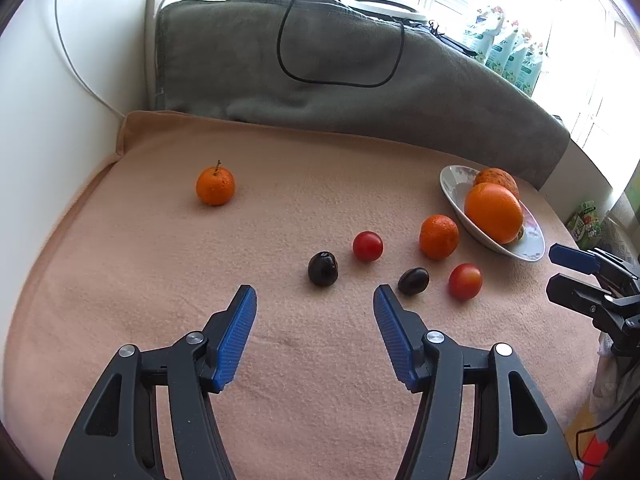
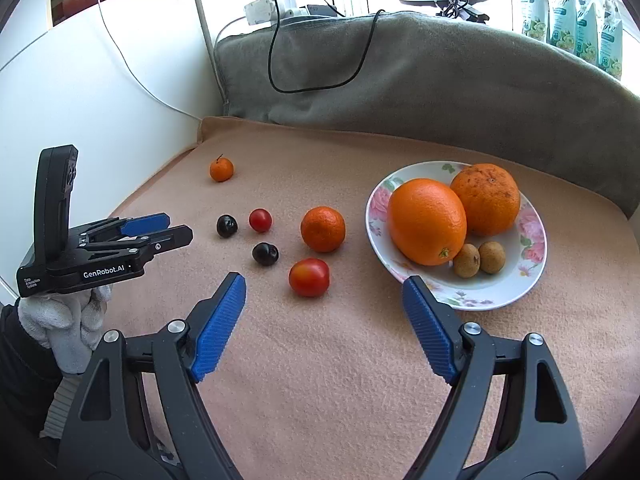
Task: Organize fruits
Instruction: 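Grasp the red cherry tomato with the right tool while the left tool grasps a dark plum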
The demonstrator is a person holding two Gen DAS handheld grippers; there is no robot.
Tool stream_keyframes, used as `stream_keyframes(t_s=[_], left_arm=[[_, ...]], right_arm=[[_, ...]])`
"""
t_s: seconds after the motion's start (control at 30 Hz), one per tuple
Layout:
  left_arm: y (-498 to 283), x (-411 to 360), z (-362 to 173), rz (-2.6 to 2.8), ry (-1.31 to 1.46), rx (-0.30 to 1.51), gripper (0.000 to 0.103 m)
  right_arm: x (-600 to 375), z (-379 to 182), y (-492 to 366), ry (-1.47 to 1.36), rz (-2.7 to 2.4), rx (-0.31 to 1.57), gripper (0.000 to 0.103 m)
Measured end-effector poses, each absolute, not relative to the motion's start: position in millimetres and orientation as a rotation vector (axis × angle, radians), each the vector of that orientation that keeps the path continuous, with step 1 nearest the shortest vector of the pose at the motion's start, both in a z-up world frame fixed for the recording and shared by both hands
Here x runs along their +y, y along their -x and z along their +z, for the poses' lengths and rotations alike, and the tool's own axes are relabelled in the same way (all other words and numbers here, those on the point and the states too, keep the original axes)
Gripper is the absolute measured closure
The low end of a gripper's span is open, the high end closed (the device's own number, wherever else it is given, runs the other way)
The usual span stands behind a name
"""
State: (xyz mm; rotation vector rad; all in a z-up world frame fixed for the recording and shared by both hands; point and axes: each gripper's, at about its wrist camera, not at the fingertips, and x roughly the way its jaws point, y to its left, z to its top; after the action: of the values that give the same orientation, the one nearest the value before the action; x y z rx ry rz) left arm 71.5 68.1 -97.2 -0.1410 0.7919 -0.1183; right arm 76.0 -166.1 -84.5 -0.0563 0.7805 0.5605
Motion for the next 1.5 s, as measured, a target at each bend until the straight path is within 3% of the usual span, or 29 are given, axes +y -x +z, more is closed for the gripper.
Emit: stream_keyframes(t_s=[0.13, 0.4, 1.13, 1.3, 1.5], left_arm=[[-77, 69, -102, -0.132, 0.156, 0.806, 0.051], [-92, 71, -106, -0.162, 0.201, 0.821, 0.061], [-116, 67, -124, -0.182, 0.202, 0.875, 0.072], [-118, 64, -127, -0.176, 0.192, 0.879, 0.081], [-115, 62, -130, -0.172, 0.191, 0.874, 0.083]], right_arm=[[-156, -96, -79, 0.070, 0.562, 0.814, 0.037], [-142, -110, -92, 0.056, 0.573, 0.867, 0.051], [-128, -129, -112, 0.051, 0.553, 0.930, 0.064], [-125, -130, -115, 0.047, 0.550, 0.933, 0.066], [-120, -131, -114, 0.072, 0.549, 0.931, 0.068]])
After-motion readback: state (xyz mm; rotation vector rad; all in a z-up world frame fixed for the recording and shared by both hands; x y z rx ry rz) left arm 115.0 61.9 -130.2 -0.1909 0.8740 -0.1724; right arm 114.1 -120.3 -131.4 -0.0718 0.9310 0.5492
